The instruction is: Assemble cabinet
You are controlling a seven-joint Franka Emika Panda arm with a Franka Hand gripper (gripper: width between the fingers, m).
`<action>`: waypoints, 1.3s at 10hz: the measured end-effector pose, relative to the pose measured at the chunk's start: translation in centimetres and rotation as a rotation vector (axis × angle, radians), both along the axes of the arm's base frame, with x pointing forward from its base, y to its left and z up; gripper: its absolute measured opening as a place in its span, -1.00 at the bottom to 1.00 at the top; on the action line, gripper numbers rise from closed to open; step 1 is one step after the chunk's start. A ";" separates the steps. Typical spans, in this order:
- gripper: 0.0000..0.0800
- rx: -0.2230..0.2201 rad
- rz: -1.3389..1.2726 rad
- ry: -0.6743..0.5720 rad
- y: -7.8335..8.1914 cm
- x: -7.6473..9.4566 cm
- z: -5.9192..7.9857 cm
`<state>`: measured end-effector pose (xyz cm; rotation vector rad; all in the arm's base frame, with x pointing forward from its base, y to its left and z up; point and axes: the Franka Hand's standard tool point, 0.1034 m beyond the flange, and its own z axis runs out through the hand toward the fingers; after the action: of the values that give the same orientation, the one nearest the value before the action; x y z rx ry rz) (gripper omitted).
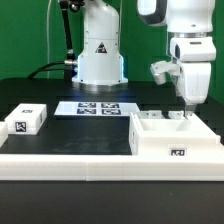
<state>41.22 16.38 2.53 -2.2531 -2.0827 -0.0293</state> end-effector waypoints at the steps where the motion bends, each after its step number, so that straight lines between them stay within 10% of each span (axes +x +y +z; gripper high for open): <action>1: 0.99 0.007 -0.003 0.000 0.3 -0.2 -0.5; 4: 0.99 0.010 -0.004 0.010 0.4 -0.4 -1.1; 6: 0.66 0.010 -0.004 0.010 0.4 -0.4 -1.1; 9: -0.48 0.009 -0.006 0.012 0.3 -0.4 -1.2; 13: -0.83 0.010 -0.008 0.010 0.2 -0.3 -1.1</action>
Offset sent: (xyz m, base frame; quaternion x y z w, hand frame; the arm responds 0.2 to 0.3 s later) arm 0.0012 0.0081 -0.0057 0.0048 0.0149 0.0129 0.9998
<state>40.90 16.62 1.39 -2.2513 -2.0641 -0.0280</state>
